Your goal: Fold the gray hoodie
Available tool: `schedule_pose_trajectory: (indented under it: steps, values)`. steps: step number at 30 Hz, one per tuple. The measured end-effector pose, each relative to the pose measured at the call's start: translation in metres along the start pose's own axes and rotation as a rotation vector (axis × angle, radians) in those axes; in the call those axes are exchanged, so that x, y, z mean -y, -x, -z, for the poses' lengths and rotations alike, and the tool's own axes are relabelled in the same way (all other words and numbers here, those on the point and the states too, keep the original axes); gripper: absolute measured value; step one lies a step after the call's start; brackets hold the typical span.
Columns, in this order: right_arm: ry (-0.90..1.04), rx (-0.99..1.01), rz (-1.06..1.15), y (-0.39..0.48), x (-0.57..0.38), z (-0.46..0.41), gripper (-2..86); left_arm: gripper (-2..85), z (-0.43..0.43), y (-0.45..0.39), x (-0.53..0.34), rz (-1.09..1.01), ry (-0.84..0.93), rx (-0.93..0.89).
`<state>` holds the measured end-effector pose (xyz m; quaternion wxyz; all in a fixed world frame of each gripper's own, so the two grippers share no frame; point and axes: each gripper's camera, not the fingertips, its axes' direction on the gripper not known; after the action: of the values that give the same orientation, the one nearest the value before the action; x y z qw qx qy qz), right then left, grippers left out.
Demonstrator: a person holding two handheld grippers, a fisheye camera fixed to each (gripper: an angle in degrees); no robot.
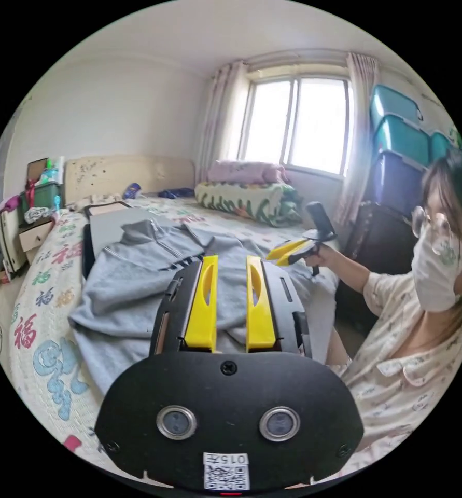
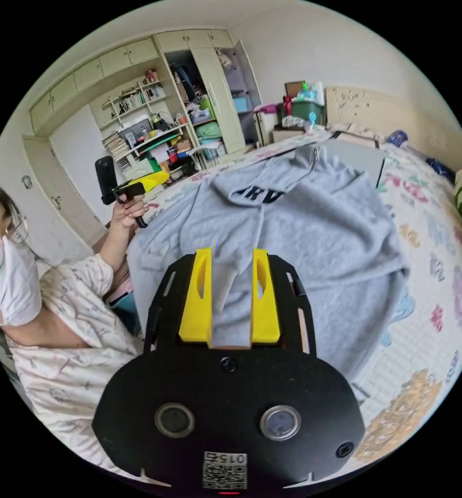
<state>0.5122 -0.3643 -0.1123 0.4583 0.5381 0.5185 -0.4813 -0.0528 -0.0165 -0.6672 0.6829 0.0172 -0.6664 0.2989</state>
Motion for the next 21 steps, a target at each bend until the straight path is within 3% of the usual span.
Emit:
schedule_pose_trajectory:
  steps: [8, 15, 21]
  values:
    - [0.147, 0.033, -0.044, 0.017, -0.028, 0.006, 6.7, 12.9, -0.029, -0.098, -0.047, -0.123, 0.067, -0.039]
    - [-0.075, 0.201, 0.049, 0.076, 0.001, 0.052, 4.5, 14.1, -0.058, -0.146, -0.056, -0.173, 0.048, 0.148]
    - [-0.137, 0.250, 0.128, 0.137, 0.028, 0.035, 5.8, 8.4, -0.044, -0.139, -0.066, -0.002, -0.115, 0.340]
